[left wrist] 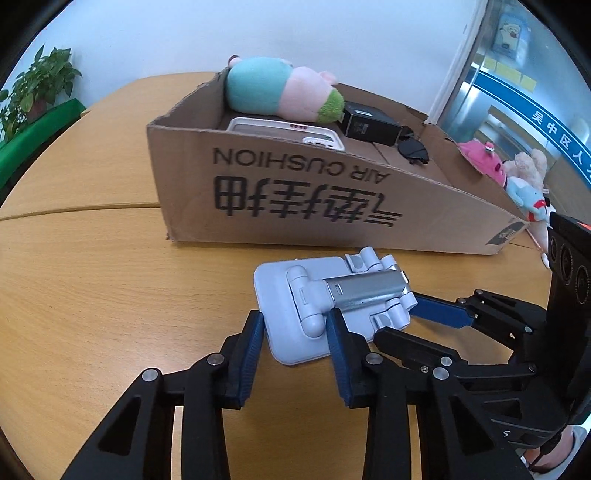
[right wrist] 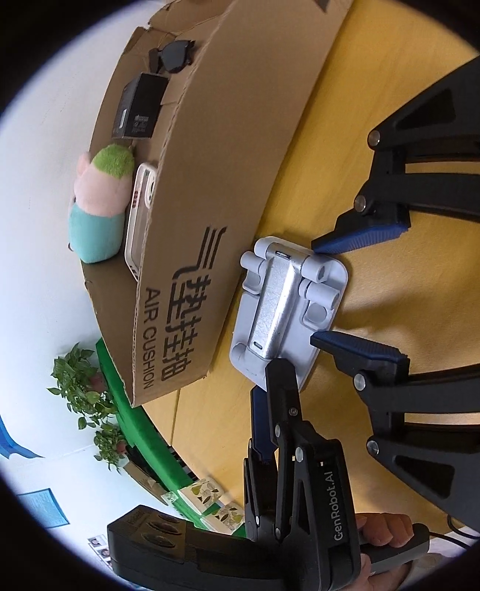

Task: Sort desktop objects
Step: 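Grasp the white phone stand by its base and lift it, then carry the phone stand into the cardboard box and release it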

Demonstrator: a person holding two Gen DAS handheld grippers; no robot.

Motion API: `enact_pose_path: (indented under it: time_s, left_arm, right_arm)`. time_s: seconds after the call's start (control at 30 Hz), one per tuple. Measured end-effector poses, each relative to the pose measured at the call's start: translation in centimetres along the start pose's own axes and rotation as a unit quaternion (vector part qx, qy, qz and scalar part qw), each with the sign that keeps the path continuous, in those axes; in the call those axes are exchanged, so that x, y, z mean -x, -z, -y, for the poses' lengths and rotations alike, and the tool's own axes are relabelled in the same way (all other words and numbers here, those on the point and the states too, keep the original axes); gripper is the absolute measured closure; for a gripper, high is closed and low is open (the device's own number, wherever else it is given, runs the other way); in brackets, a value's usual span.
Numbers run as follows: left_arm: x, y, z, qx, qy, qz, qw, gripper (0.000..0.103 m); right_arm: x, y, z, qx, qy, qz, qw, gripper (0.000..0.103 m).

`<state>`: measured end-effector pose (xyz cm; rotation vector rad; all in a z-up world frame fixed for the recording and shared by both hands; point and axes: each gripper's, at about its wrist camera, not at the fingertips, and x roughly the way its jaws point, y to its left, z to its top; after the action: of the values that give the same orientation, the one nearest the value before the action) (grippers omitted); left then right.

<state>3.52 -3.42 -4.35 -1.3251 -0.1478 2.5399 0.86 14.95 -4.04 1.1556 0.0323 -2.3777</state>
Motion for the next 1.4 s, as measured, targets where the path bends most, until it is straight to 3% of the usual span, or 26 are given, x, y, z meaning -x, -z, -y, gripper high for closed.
enact_pose_path:
  time_s: [0.2, 0.37, 0.63, 0.87, 1.13, 1.4]
  left_arm:
    - [2.0, 0.1, 2.6, -0.010, 0.006, 0.020, 0.9997, 0.071]
    - [5.4, -1.8, 5.4, -0.031, 0.012, 0.065, 0.9973, 0.071]
    - [8.4, -8.5, 10.4, -0.084, 0.045, 0.122, 0.9879, 0.071]
    - [6.5, -15.6, 13.1, -0.102, 0.051, 0.137, 0.9840, 0.071]
    - [-1.9, -22.8, 12.2, -0.076, 0.036, 0.069, 0.9941, 0.071]
    - [-12.1, -25.1, 11.1, -0.055, 0.005, -0.059, 0.9968, 0.071]
  right_arm:
    - [3.3, 1.2, 0.6, -0.018, 0.006, 0.025, 1.000, 0.061]
    - [7.5, -0.1, 0.8, -0.019, 0.023, 0.068, 0.997, 0.061]
    - [14.2, -4.5, 3.2, -0.019, 0.080, 0.138, 0.987, 0.061]
    - [14.9, -10.3, 7.6, -0.010, 0.105, 0.145, 0.984, 0.061]
    - [8.8, -16.0, 14.5, -0.030, 0.088, 0.070, 0.993, 0.061]
    - [0.4, -16.3, 20.0, -0.068, 0.062, -0.042, 0.995, 0.061]
